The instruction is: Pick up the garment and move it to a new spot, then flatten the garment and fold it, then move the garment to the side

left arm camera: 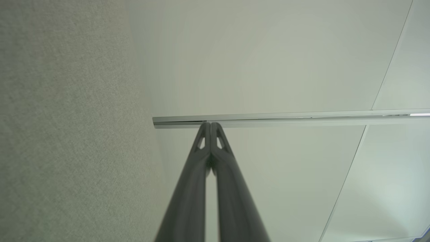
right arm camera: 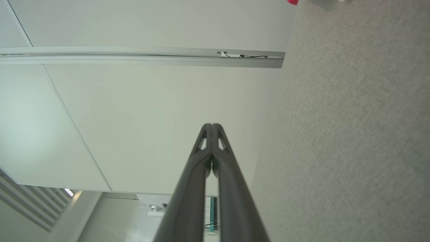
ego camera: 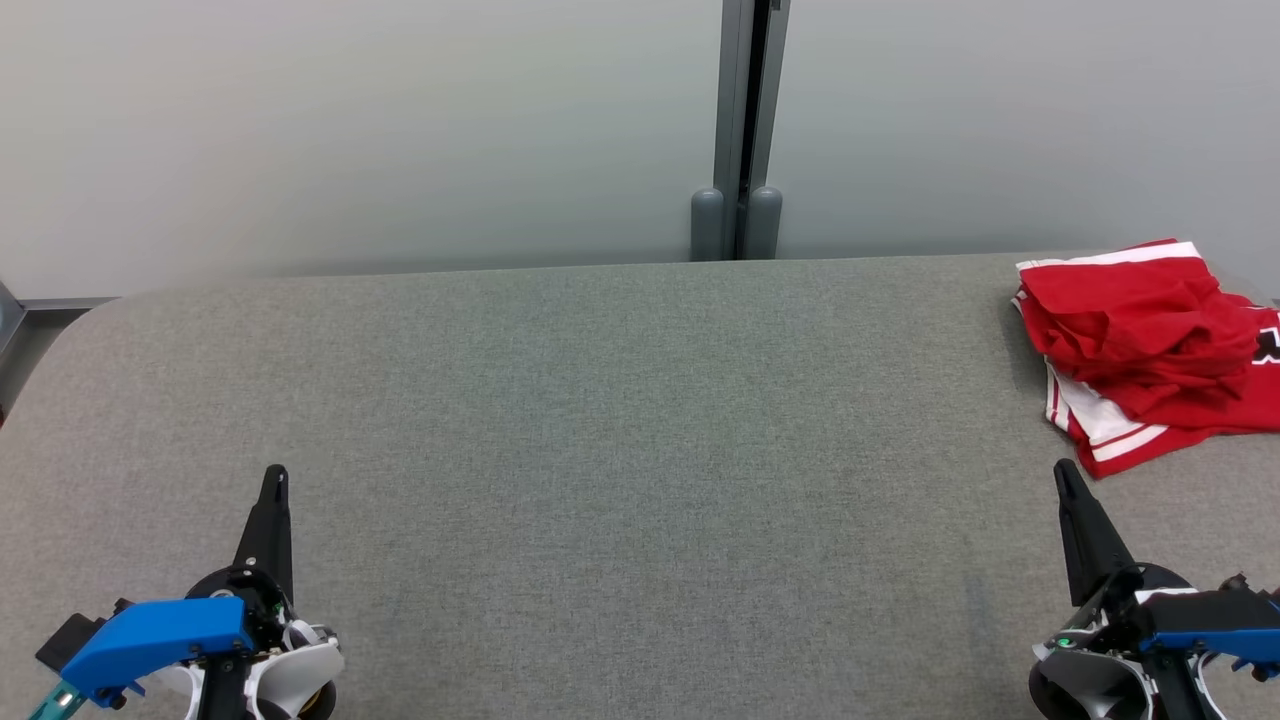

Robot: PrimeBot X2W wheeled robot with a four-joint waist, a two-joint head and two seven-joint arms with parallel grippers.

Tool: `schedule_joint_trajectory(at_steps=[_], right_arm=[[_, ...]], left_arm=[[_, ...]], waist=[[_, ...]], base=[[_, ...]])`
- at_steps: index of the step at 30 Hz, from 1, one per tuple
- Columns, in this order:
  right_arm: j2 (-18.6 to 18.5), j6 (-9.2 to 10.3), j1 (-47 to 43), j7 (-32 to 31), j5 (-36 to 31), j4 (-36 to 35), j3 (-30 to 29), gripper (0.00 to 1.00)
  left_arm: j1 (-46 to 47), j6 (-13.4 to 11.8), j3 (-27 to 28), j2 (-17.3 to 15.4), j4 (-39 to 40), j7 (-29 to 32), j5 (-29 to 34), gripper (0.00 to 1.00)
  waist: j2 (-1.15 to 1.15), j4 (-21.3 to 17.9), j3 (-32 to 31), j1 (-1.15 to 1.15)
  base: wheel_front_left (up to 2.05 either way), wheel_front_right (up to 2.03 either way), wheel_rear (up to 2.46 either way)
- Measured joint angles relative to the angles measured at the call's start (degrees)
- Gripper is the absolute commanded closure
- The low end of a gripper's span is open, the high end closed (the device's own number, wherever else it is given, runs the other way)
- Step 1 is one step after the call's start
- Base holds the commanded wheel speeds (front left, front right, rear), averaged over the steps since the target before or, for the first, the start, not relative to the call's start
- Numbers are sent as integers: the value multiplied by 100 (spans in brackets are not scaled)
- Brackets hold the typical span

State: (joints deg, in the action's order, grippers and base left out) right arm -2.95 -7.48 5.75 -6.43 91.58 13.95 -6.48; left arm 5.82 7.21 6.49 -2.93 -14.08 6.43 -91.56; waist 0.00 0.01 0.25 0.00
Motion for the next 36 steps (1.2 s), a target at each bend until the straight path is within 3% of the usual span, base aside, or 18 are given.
schedule_joint_trajectory(at_steps=[36], right_arm=[[4, 0, 2, -7, 75, 7, -5, 100]], left_arm=[[14, 18, 4, 0, -4, 10, -78, 100]], waist=[[0, -1, -7, 0]], base=[[0, 0, 0]])
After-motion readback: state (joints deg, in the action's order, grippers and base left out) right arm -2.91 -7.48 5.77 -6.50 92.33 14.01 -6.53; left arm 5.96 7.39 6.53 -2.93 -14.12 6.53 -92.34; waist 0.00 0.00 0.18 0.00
